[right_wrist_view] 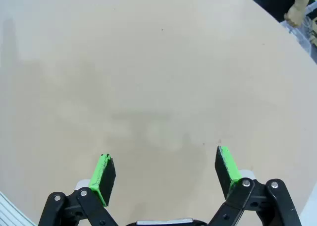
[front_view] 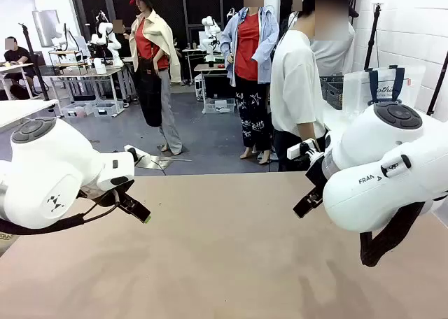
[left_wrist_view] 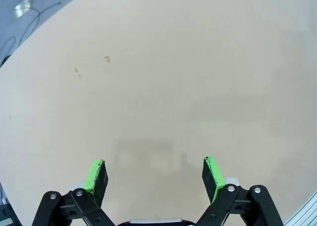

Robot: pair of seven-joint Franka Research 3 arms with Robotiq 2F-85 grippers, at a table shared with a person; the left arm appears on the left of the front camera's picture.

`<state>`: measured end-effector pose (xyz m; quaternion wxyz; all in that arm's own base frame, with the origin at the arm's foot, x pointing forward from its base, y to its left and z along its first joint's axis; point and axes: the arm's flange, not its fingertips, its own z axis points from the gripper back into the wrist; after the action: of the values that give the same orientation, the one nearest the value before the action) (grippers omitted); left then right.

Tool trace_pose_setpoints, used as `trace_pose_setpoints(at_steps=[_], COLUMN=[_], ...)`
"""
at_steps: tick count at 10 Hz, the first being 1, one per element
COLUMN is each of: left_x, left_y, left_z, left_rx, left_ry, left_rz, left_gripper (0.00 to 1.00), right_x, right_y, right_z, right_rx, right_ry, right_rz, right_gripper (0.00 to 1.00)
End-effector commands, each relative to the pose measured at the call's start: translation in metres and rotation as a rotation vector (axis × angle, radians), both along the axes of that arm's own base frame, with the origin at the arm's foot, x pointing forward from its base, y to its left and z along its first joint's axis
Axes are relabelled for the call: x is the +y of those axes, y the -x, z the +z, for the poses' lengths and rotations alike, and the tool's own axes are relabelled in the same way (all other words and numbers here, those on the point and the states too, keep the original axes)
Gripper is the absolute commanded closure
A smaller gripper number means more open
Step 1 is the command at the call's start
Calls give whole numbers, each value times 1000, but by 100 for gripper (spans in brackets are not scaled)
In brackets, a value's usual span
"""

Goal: Transfer purchased items from the store into the shopping bag.
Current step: Open the Reusable shopping bag in the center of the table.

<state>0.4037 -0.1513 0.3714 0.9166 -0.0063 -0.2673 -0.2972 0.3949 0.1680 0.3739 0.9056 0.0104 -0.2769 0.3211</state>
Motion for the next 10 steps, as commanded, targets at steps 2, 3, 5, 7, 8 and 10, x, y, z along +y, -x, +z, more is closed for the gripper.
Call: trace_pose_setpoints(at_steps=[2, 3, 5, 7, 8, 10], left_x=[0, 0, 0, 0, 0, 17], left_y=[0, 0, 0, 0, 0, 18], left_z=[0, 0, 0, 0, 0, 31], left_rx=[0, 0, 0, 0, 0, -119], left_ry=[0, 0, 0, 0, 0, 13], left_rz=[0, 0, 0, 0, 0, 71], left_gripper=[0, 0, 0, 0, 0, 0], right_x=[0, 0, 0, 0, 0, -40], right_y=[0, 0, 0, 0, 0, 10], right_z=[0, 0, 0, 0, 0, 33], right_rx=[0, 0, 0, 0, 0, -106], right_ry=[0, 0, 0, 0, 0, -43], right_rz=[0, 0, 0, 0, 0, -134], right_gripper=[0, 0, 0, 0, 0, 0])
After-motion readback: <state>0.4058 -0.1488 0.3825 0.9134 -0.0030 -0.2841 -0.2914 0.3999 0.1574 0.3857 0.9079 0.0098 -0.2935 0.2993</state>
